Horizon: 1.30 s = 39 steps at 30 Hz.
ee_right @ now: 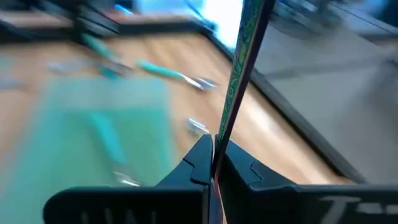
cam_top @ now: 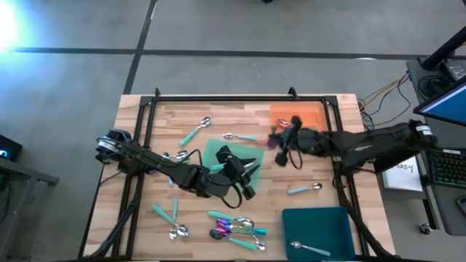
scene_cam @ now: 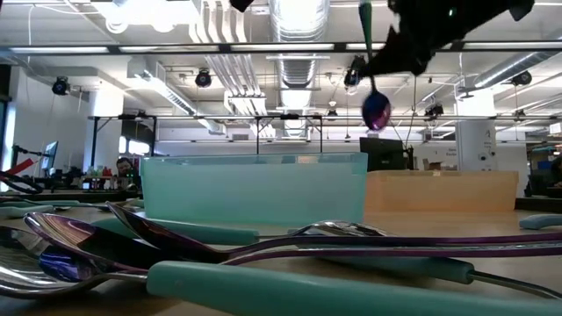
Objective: Sort silverware by color (type)
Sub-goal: Put the violet spoon into the orange bin
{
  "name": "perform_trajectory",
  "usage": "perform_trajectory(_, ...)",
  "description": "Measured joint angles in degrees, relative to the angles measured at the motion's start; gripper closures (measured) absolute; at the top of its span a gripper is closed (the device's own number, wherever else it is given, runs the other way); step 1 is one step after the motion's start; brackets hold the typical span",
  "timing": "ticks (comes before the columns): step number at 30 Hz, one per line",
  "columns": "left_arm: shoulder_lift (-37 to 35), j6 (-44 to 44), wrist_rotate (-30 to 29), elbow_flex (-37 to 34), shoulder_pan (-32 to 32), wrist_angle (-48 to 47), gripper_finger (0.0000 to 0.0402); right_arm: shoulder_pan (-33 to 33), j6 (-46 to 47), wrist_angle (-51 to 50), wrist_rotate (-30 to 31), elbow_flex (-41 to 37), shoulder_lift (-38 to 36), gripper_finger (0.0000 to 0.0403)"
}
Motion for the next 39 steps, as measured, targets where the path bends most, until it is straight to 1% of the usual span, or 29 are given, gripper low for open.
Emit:
perform_trajectory(3,0.0,0.0,0.0,0.0,0.0,-0.9,0.0302,-6.5,1.0,-8.7,0.9,0.0,-1.9,0.0395)
perform_trajectory(7,-0.1,0.0,0.0,0.0,0.0,-1.2,0.0302,-15.5,0.9,-16.4,1.1,0.0,-2.4,0.0395)
perform_trajectory(12,-0.1,0.0,0.0,0.0,0.1,-1.9,0.0302,-25.1,-2.1,-19.0,2.0,0.0,0.0,0.0395)
perform_trajectory(16,-0.1,-0.5,-0.8,0.0,0.2,-3.5,0.0302,-29.9,-3.5,-20.0,2.0,0.0,3.2,0.0395)
perform_trajectory(20,-0.2,-1.5,-3.2,0.0,0.4,-6.0,0.0302,-31.8,-4.5,-21.1,1.9,0.0,7.5,0.0394)
perform_trajectory(24,-1.0,-2.7,-3.7,0.0,0.6,-9.8,0.0302,-32.0,-5.8,-21.1,1.9,0.0,11.0,0.0394)
perform_trajectory(28,-2.5,-6.2,-3.9,0.0,0.9,-14.9,0.0302,-32.0,-6.7,-21.2,1.9,0.0,12.7,0.0394)
perform_trajectory(31,-3.7,-9.0,-3.9,0.0,1.1,-19.3,0.0302,-32.0,-6.6,-21.7,1.9,0.0,12.6,0.0394)
perform_trajectory(35,-5.1,-14.4,-3.9,0.0,1.5,-27.4,0.0302,-32.0,-6.3,-24.5,1.7,0.0,12.1,0.0394)
perform_trajectory(39,-6.5,-23.2,-3.9,0.0,2.6,-39.8,0.0302,-32.0,-5.7,-26.9,1.4,0.0,12.0,0.0394)
